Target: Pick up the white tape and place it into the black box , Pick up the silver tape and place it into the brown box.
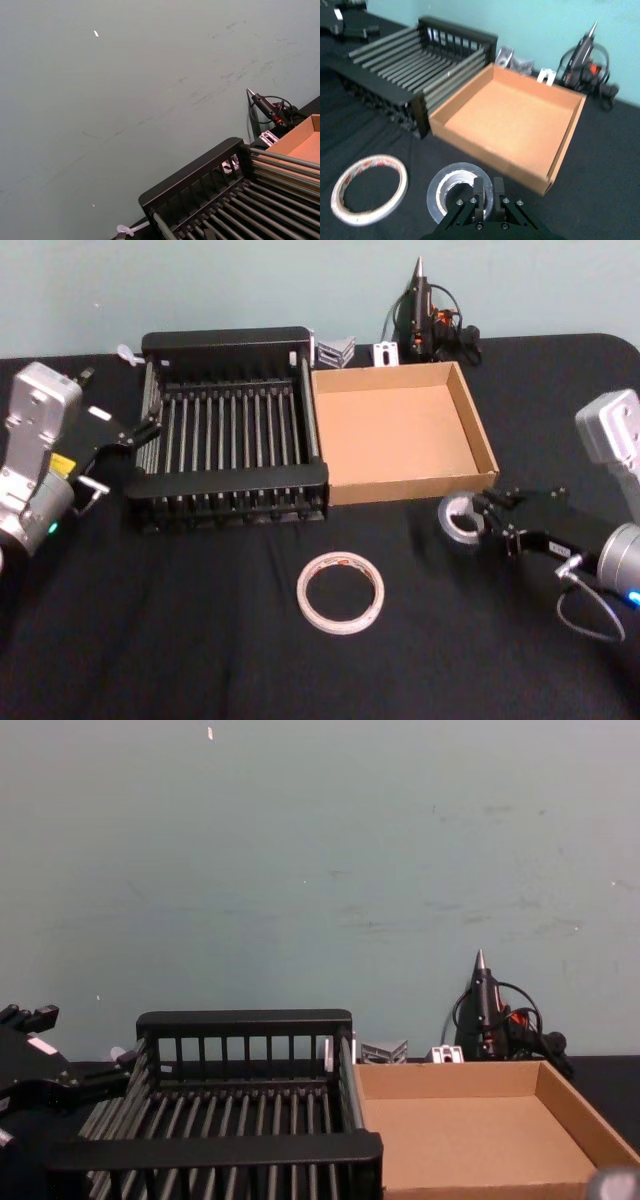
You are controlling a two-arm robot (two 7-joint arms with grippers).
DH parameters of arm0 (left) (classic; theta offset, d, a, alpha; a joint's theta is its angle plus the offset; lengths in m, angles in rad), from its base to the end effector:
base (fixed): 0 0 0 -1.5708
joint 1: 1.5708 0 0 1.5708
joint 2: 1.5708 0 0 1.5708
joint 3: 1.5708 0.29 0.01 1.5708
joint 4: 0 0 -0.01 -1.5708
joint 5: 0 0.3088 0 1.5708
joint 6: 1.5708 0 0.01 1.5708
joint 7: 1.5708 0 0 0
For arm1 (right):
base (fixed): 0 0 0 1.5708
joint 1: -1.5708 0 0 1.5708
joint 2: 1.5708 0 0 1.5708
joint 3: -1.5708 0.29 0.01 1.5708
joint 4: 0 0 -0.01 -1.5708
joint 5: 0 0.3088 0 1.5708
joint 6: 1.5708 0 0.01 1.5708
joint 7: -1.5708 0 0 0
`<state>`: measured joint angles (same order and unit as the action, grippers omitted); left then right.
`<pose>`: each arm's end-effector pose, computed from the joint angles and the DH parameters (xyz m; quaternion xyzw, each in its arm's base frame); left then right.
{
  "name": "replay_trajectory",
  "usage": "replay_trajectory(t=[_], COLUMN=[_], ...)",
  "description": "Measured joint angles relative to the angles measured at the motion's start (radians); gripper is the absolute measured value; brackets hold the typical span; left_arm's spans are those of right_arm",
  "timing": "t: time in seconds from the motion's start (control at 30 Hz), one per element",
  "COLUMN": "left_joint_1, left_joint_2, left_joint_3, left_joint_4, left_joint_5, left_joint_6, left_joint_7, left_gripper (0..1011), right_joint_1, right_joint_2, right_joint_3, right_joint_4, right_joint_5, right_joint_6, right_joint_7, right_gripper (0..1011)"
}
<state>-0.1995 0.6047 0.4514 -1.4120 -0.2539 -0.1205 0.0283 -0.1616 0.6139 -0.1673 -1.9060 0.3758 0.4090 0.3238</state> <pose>0.3581 0.0827 -0.3023 0.1415 -0.1325 0.5799 0.7913 0.2750 -0.0702 -0.2405 -0.1986 0.0693 -0.4534 0.8661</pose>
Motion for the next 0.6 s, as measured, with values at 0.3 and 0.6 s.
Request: replay_trajectory(t=[0.3,0.6], left_joint_1=[0.0,0.0], left_joint_2=[0.0,0.0], left_joint_3=[0.0,0.0], left_joint_4=[0.0,0.0], left_joint_5=[0.0,0.0], left_joint_6=[0.0,0.0], left_joint_7=[0.0,0.0], left_gripper=[1001,1001], right_joint_1=[0.101,0.258], right_joint_2=[-0.014,-0.088], right_joint_3=[-0.016,-0.076], right_joint_4=[0.033,0.151], right_joint_5=[-0.02,-0.064], right_joint_6=[-0.045,-0.05], right_joint_7=[-0.001,-0.015], right_gripper=[122,123])
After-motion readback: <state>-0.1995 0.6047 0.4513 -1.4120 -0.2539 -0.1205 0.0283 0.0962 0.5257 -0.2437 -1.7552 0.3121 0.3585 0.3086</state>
